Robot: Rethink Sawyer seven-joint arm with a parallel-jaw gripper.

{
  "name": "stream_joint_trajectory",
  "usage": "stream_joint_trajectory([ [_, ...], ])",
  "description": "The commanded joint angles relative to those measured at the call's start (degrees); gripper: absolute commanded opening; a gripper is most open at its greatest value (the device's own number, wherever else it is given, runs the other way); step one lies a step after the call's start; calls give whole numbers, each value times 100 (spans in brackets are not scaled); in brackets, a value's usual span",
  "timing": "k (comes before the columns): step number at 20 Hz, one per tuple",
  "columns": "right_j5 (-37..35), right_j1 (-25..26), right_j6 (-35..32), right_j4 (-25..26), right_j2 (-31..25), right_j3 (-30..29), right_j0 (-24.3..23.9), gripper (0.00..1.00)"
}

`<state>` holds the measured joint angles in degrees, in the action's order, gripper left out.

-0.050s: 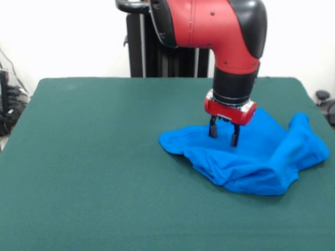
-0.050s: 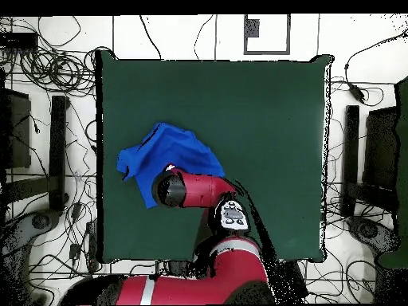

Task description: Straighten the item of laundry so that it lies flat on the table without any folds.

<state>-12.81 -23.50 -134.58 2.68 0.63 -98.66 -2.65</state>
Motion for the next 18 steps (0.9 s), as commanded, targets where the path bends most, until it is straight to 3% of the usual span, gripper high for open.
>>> stream_joint_trajectory([
  [1, 1022, 1423, 234, 792, 21, 646, -734, 100],
  [18, 664, 1247, 438, 2069, -403, 700, -1511, 100],
])
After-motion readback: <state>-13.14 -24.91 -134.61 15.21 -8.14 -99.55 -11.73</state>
